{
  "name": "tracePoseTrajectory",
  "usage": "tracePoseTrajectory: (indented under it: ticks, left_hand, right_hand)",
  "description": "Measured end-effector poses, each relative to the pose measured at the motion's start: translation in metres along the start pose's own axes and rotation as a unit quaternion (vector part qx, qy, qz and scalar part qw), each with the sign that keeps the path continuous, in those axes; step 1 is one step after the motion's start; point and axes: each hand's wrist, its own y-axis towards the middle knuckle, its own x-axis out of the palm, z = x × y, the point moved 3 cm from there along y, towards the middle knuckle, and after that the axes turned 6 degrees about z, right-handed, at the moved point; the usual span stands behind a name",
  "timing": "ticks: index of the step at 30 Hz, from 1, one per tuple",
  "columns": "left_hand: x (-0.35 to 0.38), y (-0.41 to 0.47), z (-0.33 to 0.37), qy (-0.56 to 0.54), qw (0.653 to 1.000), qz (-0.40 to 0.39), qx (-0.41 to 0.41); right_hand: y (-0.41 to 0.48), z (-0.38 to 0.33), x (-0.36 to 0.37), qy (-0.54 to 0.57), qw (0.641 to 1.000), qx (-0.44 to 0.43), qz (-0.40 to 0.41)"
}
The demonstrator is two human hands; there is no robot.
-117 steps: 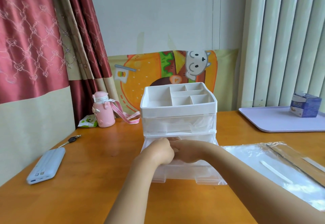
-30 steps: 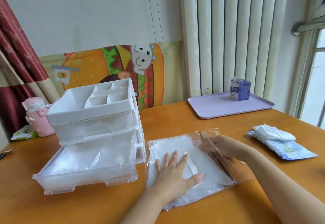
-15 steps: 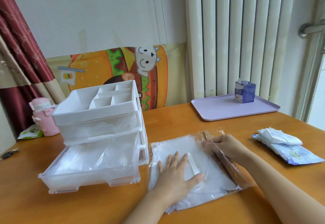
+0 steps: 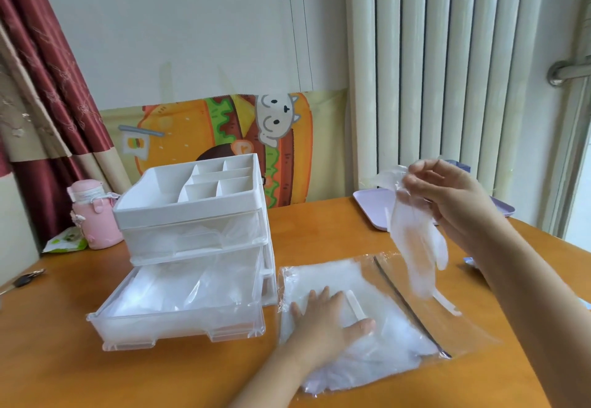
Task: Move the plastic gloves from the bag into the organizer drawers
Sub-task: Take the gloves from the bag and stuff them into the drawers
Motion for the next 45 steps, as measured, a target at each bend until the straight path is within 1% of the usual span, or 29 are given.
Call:
tracePoseTrajectory:
  ticks: [1, 2, 4, 6, 7, 8, 11, 14, 16, 18, 19, 20, 21, 22, 23, 26, 28, 30, 33, 35, 36, 38, 41, 43, 45]
  left_hand:
    - [-0.009, -0.001, 0.005, -0.07, 0.997, 0.025, 0.024]
    - [-0.021, -0.003, 0.011, -0.144, 0.986, 0.06, 0.056]
    - [-0.052, -0.013, 0.024, -0.265, 0.946, 0.145, 0.116]
    - [-0.079, -0.021, 0.033, -0.338, 0.901, 0.216, 0.166]
    - [-0.091, -0.026, 0.036, -0.357, 0.885, 0.234, 0.184]
    - [-0.1, -0.029, 0.038, -0.361, 0.879, 0.243, 0.197]
    - [-0.121, -0.041, 0.041, -0.322, 0.888, 0.246, 0.217]
    - [-0.133, -0.053, 0.041, -0.349, 0.878, 0.25, 0.212]
    - [-0.141, -0.058, 0.038, -0.339, 0.879, 0.256, 0.219]
    - [-0.15, -0.062, 0.033, -0.327, 0.884, 0.249, 0.224]
    - [-0.156, -0.063, 0.03, -0.314, 0.888, 0.249, 0.224]
    - [-0.162, -0.065, 0.025, -0.303, 0.892, 0.254, 0.22]
    - [-0.169, -0.066, 0.019, -0.297, 0.893, 0.262, 0.213]
    - [-0.175, -0.067, 0.015, -0.294, 0.894, 0.27, 0.205]
    - [-0.182, -0.068, 0.008, -0.291, 0.894, 0.279, 0.196]
    - [-0.2, -0.074, -0.009, -0.267, 0.892, 0.31, 0.191]
    - [-0.21, -0.08, -0.022, -0.271, 0.882, 0.335, 0.189]
    - [-0.218, -0.085, -0.035, -0.28, 0.868, 0.365, 0.186]
    - [-0.227, -0.092, -0.051, -0.275, 0.856, 0.396, 0.188]
    - [-0.231, -0.093, -0.061, -0.281, 0.851, 0.401, 0.188]
    - [-0.232, -0.093, -0.065, -0.282, 0.851, 0.403, 0.184]
    - [-0.237, -0.093, -0.076, -0.271, 0.85, 0.419, 0.167]
    - [-0.244, -0.087, -0.101, -0.24, 0.857, 0.444, 0.102]
    - [-0.248, -0.081, -0.122, -0.177, 0.882, 0.436, 0.023]
    - [-0.248, -0.078, -0.139, -0.088, 0.909, 0.404, -0.05]
  right_hand:
    - [-0.005, -0.009, 0.01, -0.019, 0.999, 0.01, -0.043]
    - [-0.01, -0.015, 0.02, -0.042, 0.995, 0.021, -0.085]
    - [-0.021, -0.021, 0.035, -0.084, 0.985, 0.037, -0.149]
    - [-0.03, -0.022, 0.047, -0.126, 0.974, 0.033, -0.185]
    - [-0.034, -0.022, 0.053, -0.142, 0.969, 0.031, -0.199]
    - [-0.037, -0.022, 0.058, -0.149, 0.966, 0.029, -0.21]
    - [-0.044, -0.024, 0.07, -0.15, 0.96, 0.018, -0.235]
    - [-0.048, -0.022, 0.077, -0.15, 0.964, -0.015, -0.219]
    - [-0.049, -0.018, 0.081, -0.147, 0.968, -0.033, -0.199]
    - [-0.048, -0.013, 0.083, -0.15, 0.967, -0.016, -0.205]
    - [-0.049, -0.009, 0.085, -0.168, 0.959, 0.007, -0.231]
    - [-0.052, -0.005, 0.086, -0.208, 0.94, 0.027, -0.268]
    - [-0.056, 0.001, 0.088, -0.263, 0.914, 0.041, -0.305]
    - [-0.059, 0.007, 0.088, -0.312, 0.89, 0.051, -0.328]
    - [-0.062, 0.014, 0.091, -0.336, 0.878, 0.06, -0.337]
    - [-0.066, 0.028, 0.097, -0.307, 0.892, 0.083, -0.321]
    - [-0.067, 0.03, 0.102, -0.29, 0.901, 0.086, -0.31]
    - [-0.068, 0.031, 0.105, -0.268, 0.91, 0.109, -0.298]
    - [-0.072, 0.035, 0.115, -0.235, 0.908, 0.147, -0.314]
    - [-0.073, 0.042, 0.125, -0.269, 0.9, 0.138, -0.313]
    - [-0.074, 0.045, 0.131, -0.277, 0.903, 0.133, -0.301]
    - [-0.071, 0.049, 0.145, -0.258, 0.923, 0.128, -0.256]
    - [-0.063, 0.047, 0.165, -0.252, 0.945, 0.105, -0.182]
    - [-0.055, 0.048, 0.176, -0.275, 0.946, 0.081, -0.149]
    - [-0.05, 0.053, 0.185, -0.315, 0.938, 0.059, -0.132]
